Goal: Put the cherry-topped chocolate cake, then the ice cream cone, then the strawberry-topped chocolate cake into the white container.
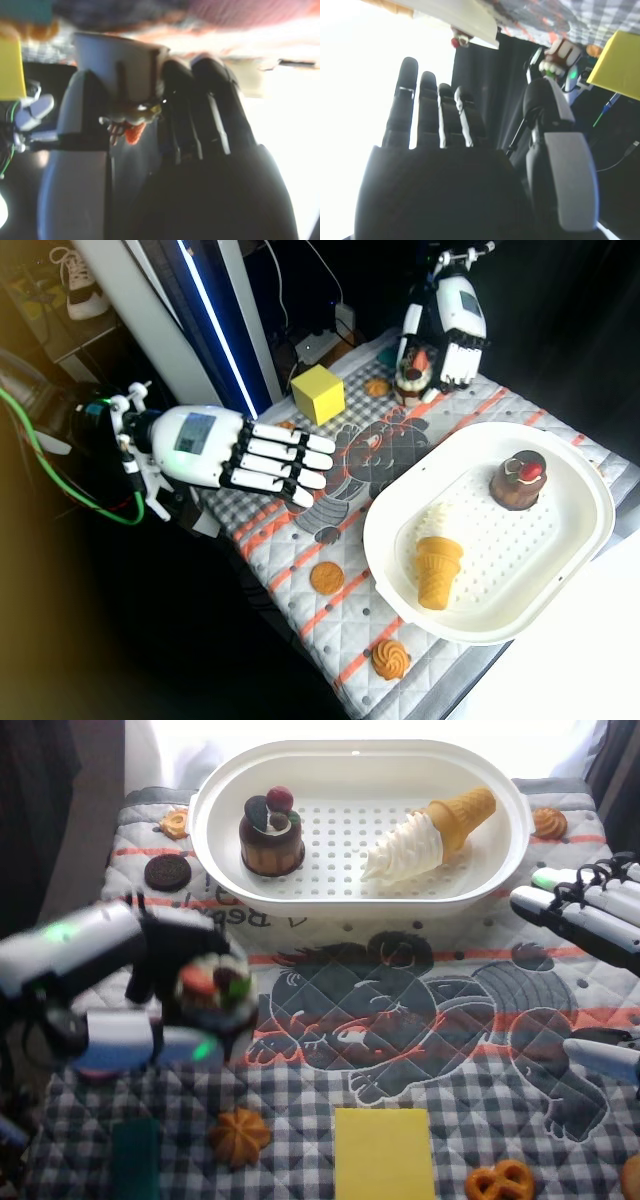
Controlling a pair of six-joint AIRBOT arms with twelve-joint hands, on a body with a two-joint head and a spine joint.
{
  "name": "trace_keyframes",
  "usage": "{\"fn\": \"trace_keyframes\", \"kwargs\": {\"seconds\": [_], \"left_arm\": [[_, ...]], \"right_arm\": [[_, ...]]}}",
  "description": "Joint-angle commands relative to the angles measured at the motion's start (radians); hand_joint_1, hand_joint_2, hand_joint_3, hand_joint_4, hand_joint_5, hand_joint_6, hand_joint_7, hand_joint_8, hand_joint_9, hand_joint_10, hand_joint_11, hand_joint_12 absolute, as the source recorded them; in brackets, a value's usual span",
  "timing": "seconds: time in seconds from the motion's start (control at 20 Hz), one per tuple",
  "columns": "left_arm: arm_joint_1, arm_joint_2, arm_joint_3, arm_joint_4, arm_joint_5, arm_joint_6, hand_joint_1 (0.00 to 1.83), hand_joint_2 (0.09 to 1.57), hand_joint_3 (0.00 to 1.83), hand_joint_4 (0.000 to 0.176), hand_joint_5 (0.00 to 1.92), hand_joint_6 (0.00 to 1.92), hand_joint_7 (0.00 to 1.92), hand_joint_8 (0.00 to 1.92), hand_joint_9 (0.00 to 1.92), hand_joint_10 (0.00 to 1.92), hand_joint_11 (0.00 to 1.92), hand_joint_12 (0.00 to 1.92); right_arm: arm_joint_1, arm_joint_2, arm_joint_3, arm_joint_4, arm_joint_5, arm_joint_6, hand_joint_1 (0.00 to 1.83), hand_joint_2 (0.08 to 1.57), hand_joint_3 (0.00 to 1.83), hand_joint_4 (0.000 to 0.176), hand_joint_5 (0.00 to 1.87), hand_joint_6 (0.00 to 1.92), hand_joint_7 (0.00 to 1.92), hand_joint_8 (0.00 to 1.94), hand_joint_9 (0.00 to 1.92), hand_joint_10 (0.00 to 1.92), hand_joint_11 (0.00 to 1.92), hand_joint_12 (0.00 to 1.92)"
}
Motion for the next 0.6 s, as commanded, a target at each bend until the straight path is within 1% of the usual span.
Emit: {"fn": "trace_keyframes", "kwargs": {"seconds": [0.0, 0.05, 0.1, 0.15, 0.2, 0.25, 0.35, 0.4, 0.45, 0.5, 0.55], "left_arm": [[-0.025, 0.005, 0.009, -0.01, -0.17, -0.008, 1.17, 1.23, 0.0, 0.0, 0.72, 1.28, 0.8, 1.43, 0.65, 1.57, 0.52, 1.92], [-0.042, -0.001, 0.018, -0.012, -0.172, -0.007, 1.19, 1.22, 0.0, 0.0, 0.76, 1.17, 0.82, 1.46, 0.66, 1.58, 0.53, 1.92], [-0.088, -0.022, 0.043, -0.014, -0.162, -0.007, 1.21, 1.21, 0.0, 0.0, 0.74, 1.18, 0.88, 1.38, 0.87, 1.59, 0.8, 1.92], [-0.123, -0.039, 0.062, -0.023, -0.139, 0.0, 1.21, 1.21, 0.0, 0.0, 0.71, 1.23, 0.88, 1.36, 0.9, 1.57, 0.86, 1.92], [-0.165, -0.062, 0.086, -0.036, -0.099, 0.03, 1.31, 1.21, 0.0, 0.0, 0.7, 1.22, 0.83, 1.28, 0.83, 1.55, 0.71, 1.87], [-0.22, -0.094, 0.114, -0.051, -0.042, 0.077, 1.33, 1.21, 0.0, 0.0, 0.7, 1.23, 0.82, 1.28, 0.77, 1.56, 0.58, 1.87], [-0.306, -0.14, 0.158, -0.063, 0.051, 0.144, 1.34, 1.21, 0.0, 0.0, 0.7, 1.28, 0.84, 1.28, 0.75, 1.49, 0.5, 1.77], [-0.352, -0.171, 0.188, -0.078, 0.099, 0.18, 1.33, 1.21, 0.0, 0.0, 0.71, 1.26, 0.82, 1.29, 0.77, 1.49, 0.57, 1.74], [-0.376, -0.195, 0.217, -0.085, 0.13, 0.181, 1.24, 1.22, 0.0, 0.0, 0.75, 1.14, 0.8, 1.51, 0.75, 1.68, 0.7, 1.89], [-0.405, -0.223, 0.25, -0.095, 0.159, 0.181, 1.32, 1.22, 0.0, 0.0, 0.75, 1.09, 0.77, 1.47, 0.74, 1.66, 0.66, 1.9], [-0.421, -0.244, 0.278, -0.106, 0.18, 0.181, 1.34, 1.22, 0.0, 0.0, 0.75, 1.13, 0.79, 1.41, 0.74, 1.59, 0.62, 1.84]], "right_arm": [[0.003, -0.003, 0.0, 0.003, 0.141, 0.004, 0.45, 1.26, 0.0, 0.0, 0.0, 0.0, 0.01, 0.0, 0.09, 0.1, 0.0, 0.88], [0.0, -0.006, 0.0, 0.006, 0.147, 0.004, 0.43, 1.26, 0.0, 0.0, 0.0, 0.0, 0.0, 0.0, 0.09, 0.11, 0.0, 0.93], [-0.004, -0.008, 0.0, 0.01, 0.154, 0.004, 0.43, 1.27, 0.0, 0.0, 0.0, 0.0, 0.01, 0.0, 0.09, 0.12, 0.0, 0.98], [-0.005, -0.008, -0.001, 0.011, 0.157, 0.004, 0.42, 1.26, 0.0, 0.0, 0.0, 0.0, 0.02, 0.0, 0.09, 0.13, 0.0, 0.99], [-0.006, -0.008, -0.001, 0.012, 0.159, 0.004, 0.42, 1.25, 0.0, 0.0, 0.0, 0.0, 0.01, 0.0, 0.08, 0.14, 0.0, 0.96], [-0.006, -0.009, 0.0, 0.012, 0.162, 0.004, 0.42, 1.25, 0.0, 0.0, 0.0, 0.0, 0.02, 0.0, 0.09, 0.15, 0.0, 0.95], [-0.007, -0.011, 0.001, 0.013, 0.165, 0.004, 0.42, 1.25, 0.0, 0.0, 0.0, 0.0, 0.02, 0.0, 0.07, 0.17, 0.0, 0.97], [-0.011, -0.014, 0.001, 0.016, 0.17, 0.004, 0.42, 1.25, 0.0, 0.0, 0.0, 0.0, 0.0, 0.0, 0.05, 0.18, 0.0, 0.95], [-0.014, -0.019, 0.002, 0.019, 0.173, 0.004, 0.42, 1.25, 0.0, 0.0, 0.0, 0.0, 0.0, 0.0, 0.05, 0.18, 0.0, 0.95], [-0.015, -0.026, 0.004, 0.021, 0.175, 0.004, 0.42, 1.25, 0.0, 0.0, 0.0, 0.0, 0.0, 0.0, 0.03, 0.19, 0.0, 0.92], [-0.015, -0.033, 0.006, 0.023, 0.177, 0.004, 0.43, 1.25, 0.0, 0.0, 0.0, 0.0, 0.0, 0.0, 0.02, 0.2, 0.0, 0.95]]}}
